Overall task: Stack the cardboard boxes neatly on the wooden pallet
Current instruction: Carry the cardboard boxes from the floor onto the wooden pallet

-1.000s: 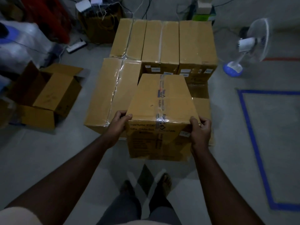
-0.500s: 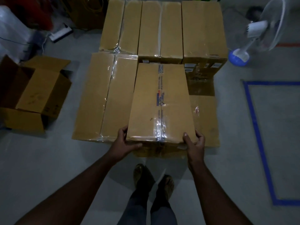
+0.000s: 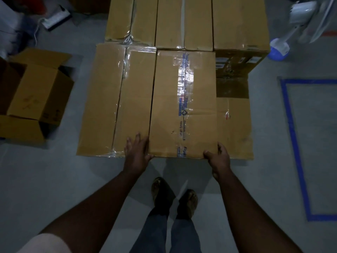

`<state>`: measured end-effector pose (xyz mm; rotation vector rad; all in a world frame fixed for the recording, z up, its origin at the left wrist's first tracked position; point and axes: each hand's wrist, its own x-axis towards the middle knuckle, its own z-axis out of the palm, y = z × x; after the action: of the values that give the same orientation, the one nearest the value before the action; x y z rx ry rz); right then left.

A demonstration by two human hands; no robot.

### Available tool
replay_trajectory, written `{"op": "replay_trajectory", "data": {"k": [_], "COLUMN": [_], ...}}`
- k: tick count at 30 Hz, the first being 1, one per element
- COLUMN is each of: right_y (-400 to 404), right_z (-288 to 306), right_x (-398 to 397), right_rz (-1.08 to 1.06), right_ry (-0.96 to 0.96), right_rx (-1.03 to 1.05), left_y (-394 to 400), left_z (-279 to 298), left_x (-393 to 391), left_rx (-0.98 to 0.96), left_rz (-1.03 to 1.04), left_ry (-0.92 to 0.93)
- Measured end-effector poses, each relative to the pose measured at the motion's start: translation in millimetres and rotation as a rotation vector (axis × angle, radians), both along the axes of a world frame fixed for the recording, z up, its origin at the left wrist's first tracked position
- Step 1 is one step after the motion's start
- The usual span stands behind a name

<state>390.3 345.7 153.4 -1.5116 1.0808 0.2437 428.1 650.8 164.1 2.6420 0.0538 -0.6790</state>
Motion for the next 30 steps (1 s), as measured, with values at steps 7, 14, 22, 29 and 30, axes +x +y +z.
{"op": "replay_trajectory", "data": {"k": [7, 14, 22, 29, 30], "right_y": [-1.3, 0.5, 5.6, 4.2, 3.3], "right_z": [-3.4, -10.3, -10.8, -15.9, -16.0], "right_x": [-2.5, -13.3, -14.0, -14.3, -12.4], "right_rz": [0.188, 0.56, 0.734, 0.758, 0.788], "right_ry": [0.024, 0.01, 0.019, 0.015, 0.036], "right_rx": [-0.112, -0.356, -0.535, -0.583, -0.586], "left_y": [-2.6, -2.9, 1.0, 1.0, -0.3], "left_z": [-6.8, -9.3, -19.4, -29.4, -28.7], "left_x": [-5.4, -5.0, -3.9, -5.3, -6.1], "left_rx": [0.19, 0.319, 0.365, 0.395, 0.393], "left_rz": [-0.152, -0.301, -0.321, -0.32, -0.315], "left_ry": [-0.016, -0.039, -0.085, -0.116, -0.12]}}
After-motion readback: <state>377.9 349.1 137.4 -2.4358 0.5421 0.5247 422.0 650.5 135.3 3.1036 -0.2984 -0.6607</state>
